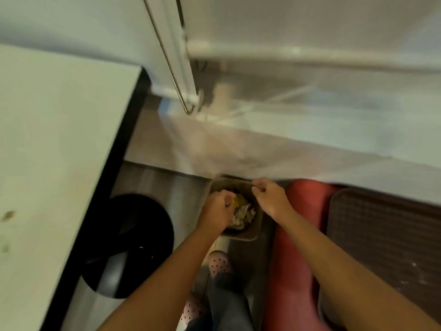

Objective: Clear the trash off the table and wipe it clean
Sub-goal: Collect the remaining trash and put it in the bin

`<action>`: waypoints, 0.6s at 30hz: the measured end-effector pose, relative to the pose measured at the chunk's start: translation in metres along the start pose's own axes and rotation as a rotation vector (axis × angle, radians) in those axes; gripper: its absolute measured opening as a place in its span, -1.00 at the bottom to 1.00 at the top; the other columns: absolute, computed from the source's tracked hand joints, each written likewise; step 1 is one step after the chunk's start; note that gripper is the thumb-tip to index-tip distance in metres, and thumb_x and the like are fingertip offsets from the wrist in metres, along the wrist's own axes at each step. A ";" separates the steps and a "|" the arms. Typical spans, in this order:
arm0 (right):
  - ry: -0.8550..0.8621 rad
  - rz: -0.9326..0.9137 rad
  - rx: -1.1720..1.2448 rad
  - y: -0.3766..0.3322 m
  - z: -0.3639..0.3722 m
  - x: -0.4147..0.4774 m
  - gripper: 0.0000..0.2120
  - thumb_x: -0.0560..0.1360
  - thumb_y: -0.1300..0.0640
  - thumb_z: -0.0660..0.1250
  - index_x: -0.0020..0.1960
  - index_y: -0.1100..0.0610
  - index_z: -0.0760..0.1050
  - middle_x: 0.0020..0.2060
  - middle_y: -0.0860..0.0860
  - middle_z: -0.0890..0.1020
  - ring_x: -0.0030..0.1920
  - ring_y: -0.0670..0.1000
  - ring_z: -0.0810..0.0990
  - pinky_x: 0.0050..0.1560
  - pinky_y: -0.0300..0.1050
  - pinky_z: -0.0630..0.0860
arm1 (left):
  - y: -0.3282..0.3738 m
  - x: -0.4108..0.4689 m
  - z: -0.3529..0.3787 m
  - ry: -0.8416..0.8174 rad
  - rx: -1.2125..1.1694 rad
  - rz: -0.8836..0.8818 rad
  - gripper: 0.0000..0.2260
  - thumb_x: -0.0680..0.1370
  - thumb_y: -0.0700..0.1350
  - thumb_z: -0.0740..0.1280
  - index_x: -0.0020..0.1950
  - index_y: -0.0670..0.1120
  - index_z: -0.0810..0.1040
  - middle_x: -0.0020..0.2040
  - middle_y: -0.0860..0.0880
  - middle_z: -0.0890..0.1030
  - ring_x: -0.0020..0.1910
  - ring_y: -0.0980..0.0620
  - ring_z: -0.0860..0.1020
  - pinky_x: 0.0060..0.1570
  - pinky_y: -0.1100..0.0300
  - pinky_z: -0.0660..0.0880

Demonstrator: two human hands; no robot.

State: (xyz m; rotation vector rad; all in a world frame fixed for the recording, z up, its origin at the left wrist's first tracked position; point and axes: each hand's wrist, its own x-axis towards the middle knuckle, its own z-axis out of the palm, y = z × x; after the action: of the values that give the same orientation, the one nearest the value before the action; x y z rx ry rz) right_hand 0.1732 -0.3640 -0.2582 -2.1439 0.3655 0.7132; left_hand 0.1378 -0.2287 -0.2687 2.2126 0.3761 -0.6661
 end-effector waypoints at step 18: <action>0.156 -0.555 0.189 -0.179 -0.082 -0.214 -0.87 0.56 0.14 0.22 0.05 -0.05 0.47 -0.05 -0.04 0.58 -0.03 -0.04 0.56 -0.06 -0.37 0.46 | 0.096 -0.207 -0.202 0.437 -0.313 0.493 -0.81 0.55 -0.18 0.28 0.04 0.11 0.50 -0.01 0.17 0.53 -0.02 0.23 0.51 -0.02 0.48 0.42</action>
State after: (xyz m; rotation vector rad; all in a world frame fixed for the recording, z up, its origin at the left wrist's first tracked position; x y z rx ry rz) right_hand 0.1193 -0.3151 0.0231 -1.9886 -0.0860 0.1871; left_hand 0.0815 -0.1495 0.0207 2.0191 0.1240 0.1377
